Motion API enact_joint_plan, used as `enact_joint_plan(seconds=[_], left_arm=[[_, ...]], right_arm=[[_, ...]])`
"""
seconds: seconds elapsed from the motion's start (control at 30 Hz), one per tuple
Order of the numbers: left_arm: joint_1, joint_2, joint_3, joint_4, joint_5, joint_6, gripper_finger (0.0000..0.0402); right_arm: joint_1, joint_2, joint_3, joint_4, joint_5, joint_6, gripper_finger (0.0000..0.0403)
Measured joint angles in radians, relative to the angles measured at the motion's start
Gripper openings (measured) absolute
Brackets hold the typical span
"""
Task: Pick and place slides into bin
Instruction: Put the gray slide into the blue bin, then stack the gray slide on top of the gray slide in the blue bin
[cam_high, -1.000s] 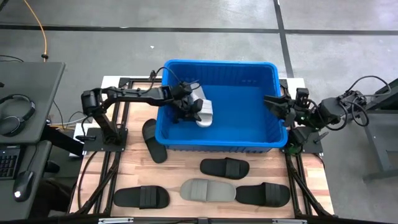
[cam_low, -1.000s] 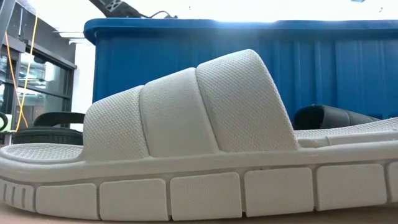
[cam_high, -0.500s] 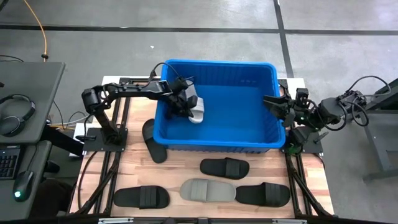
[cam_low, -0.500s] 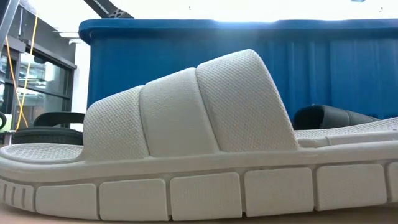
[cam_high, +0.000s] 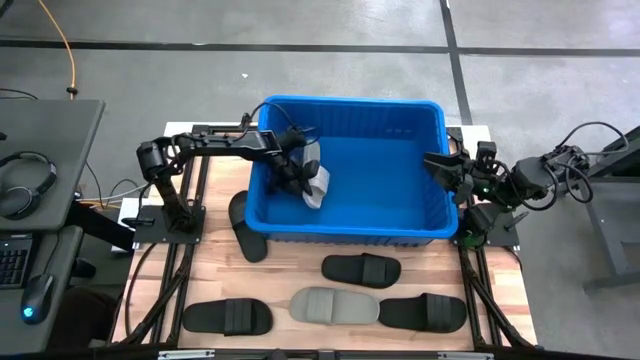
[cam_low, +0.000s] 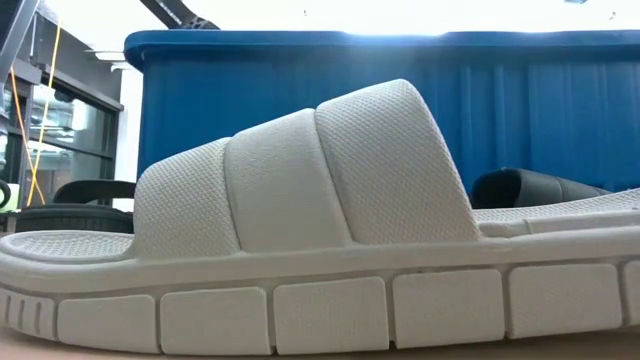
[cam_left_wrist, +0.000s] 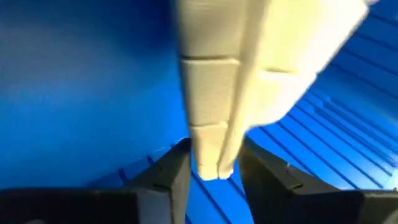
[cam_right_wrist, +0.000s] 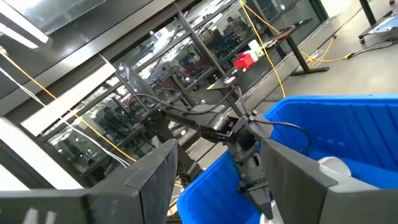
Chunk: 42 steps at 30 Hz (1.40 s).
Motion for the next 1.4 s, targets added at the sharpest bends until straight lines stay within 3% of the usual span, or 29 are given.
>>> enact_joint_plan(seconds=[0.23,0.43,0.6,0.73,0.87,1.13,1.4], left_arm=[[0.001,-0.002,0.019,-0.051,-0.051,0.041,0.0172],[0.007,-0.001,0.022,-0.125,-0.025,0.049,0.0197],[0.006,0.000,0.092,-0.291,-0.110,0.092,0.0199],[0.023,-0.001,0.151,-0.332,-0.116,0.108,0.0198],[0.022,-0.002,0.195,-0.362,-0.187,0.128,0.0198],[0.020,-0.001,0.261,-0.619,-0.226,0.207,0.0197],[0.012,-0.002,0.423,-0.653,-0.294,0.286,0.0198]], right_arm=[[0.000,0.000,0.000,0.000,-0.029,-0.003,0.0215],[0.000,0.000,0.000,0.000,-0.056,-0.008,0.0204],[0.000,0.000,0.000,0.000,-0.057,-0.028,0.0200],[0.000,0.000,0.000,0.000,-0.058,-0.039,0.0201],[0.000,0.000,0.000,0.000,-0.080,-0.049,0.0201],[0.000,0.000,0.000,0.000,-0.103,-0.051,0.0201],[0.000,0.000,0.000,-0.001,-0.091,-0.075,0.0200]])
